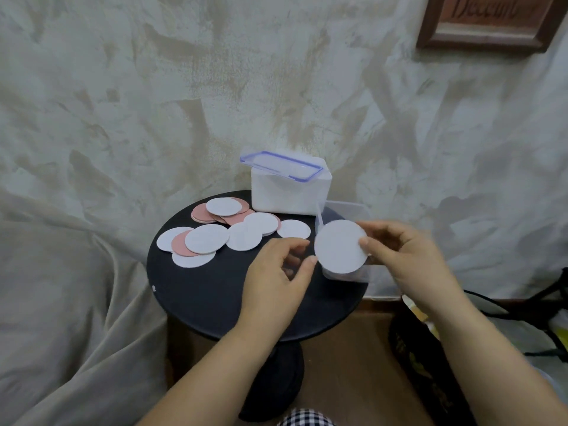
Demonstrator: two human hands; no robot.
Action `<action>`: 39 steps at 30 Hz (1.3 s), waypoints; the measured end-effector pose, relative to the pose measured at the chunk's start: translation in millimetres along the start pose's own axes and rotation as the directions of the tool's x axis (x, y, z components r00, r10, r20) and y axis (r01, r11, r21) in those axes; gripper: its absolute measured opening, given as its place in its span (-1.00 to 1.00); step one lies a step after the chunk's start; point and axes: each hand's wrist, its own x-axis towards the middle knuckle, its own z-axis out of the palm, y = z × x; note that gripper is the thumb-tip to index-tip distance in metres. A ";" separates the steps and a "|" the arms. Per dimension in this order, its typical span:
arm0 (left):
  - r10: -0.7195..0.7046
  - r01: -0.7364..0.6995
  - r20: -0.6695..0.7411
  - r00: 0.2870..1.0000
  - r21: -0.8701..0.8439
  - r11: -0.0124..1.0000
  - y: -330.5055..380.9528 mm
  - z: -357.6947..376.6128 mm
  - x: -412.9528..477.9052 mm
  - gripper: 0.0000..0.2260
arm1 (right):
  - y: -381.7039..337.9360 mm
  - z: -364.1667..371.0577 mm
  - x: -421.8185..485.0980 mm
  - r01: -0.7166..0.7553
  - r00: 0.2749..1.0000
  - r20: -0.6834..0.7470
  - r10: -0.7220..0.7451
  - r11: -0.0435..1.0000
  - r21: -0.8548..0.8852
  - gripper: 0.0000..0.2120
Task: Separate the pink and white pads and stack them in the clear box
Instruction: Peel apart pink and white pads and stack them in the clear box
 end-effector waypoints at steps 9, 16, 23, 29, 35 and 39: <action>-0.059 0.054 0.137 0.989 0.035 0.998 -9.7 45.9 20.2 -0.59 | 3.3 -57.6 49.5 -0.200 0.978 0.038 0.204 0.976 -0.081 -0.80; -0.058 0.059 0.116 0.992 -0.008 0.998 -16.8 49.8 18.7 -0.65 | 6.0 -41.0 66.3 -0.197 0.936 0.229 0.268 0.936 -0.291 -0.82; -0.049 0.047 0.114 0.992 0.018 0.999 -20.3 51.0 18.4 -0.65 | 9.9 -28.3 76.4 -0.097 0.923 0.291 0.253 0.883 -0.460 -0.79; -0.053 0.051 0.112 0.992 0.018 0.999 -20.2 50.8 18.4 -0.64 | 13.1 -22.5 81.7 -0.022 0.917 0.313 0.246 0.816 -0.577 -0.79; -0.058 0.057 0.114 0.992 0.011 0.998 -19.9 50.0 17.5 -0.63 | 17.3 -20.5 84.1 0.011 0.912 0.327 0.249 0.780 -0.625 -0.79; -0.065 0.063 0.117 0.991 0.021 0.998 -20.2 50.0 17.3 -0.63 | 15.9 -19.6 82.7 0.077 0.907 0.354 0.227 0.738 -0.671 -0.78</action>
